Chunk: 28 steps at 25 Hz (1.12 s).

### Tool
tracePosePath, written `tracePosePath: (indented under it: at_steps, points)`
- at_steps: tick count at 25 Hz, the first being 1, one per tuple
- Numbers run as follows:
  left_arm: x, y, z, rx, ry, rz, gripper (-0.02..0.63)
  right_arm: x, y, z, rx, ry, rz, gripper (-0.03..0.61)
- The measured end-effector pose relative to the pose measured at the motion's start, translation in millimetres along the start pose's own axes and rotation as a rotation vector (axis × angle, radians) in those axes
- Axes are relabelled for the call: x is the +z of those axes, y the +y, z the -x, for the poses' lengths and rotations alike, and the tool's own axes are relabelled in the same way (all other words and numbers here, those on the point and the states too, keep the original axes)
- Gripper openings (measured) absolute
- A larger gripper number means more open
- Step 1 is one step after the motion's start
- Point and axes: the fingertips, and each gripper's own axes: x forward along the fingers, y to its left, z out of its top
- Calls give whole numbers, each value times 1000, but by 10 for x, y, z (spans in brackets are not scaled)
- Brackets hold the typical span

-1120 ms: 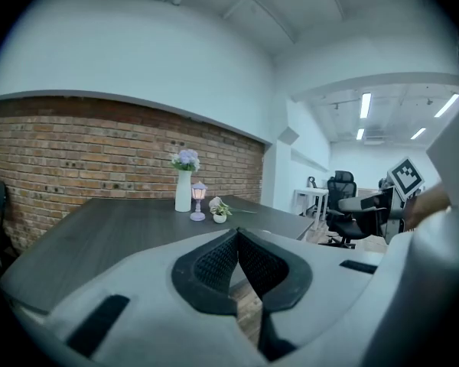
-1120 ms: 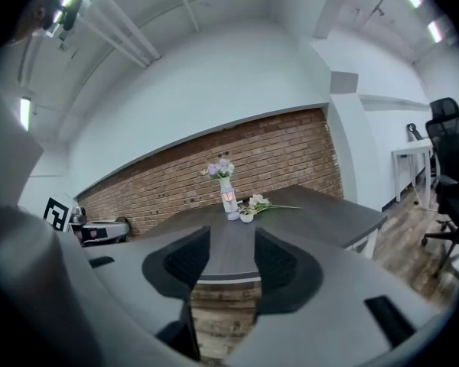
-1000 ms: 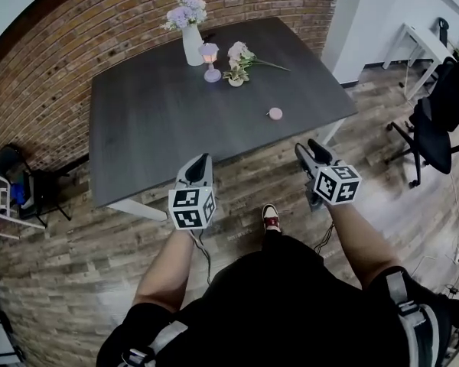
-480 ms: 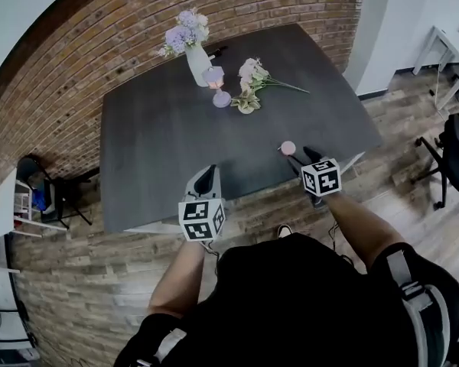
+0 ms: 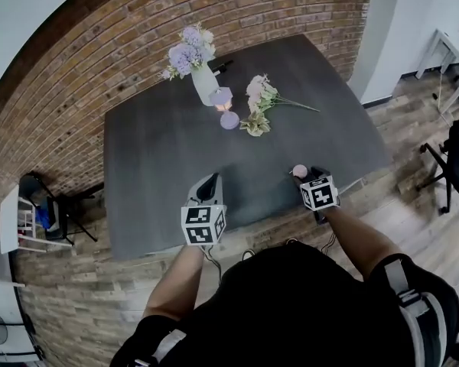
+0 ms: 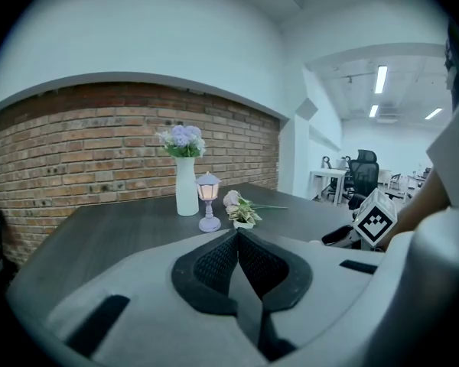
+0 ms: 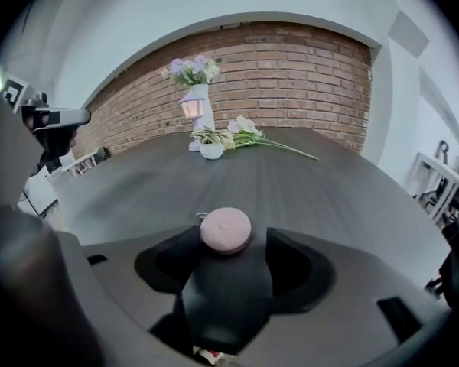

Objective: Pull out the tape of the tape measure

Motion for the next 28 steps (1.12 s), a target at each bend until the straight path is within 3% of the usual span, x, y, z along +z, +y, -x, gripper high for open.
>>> tracePosePath:
  at_steps: [7, 11, 16, 21, 28]
  points:
    - [-12, -56, -171, -80, 8, -21, 9, 41, 71, -52, 28, 52, 79, 207]
    - [45, -32, -192, -95, -9, -17, 8, 209, 71, 36, 30, -2, 65, 207]
    - [261, -96, -181, -112, -64, -20, 8, 958, 257, 371, 86, -179, 94, 206]
    - [547, -324, -171, -150, -132, -102, 8, 1724, 588, 868, 146, -338, 148, 206]
    - [1002, -579, -105, -158, -258, -188, 9, 2127, 983, 1240, 198, -382, 171, 206]
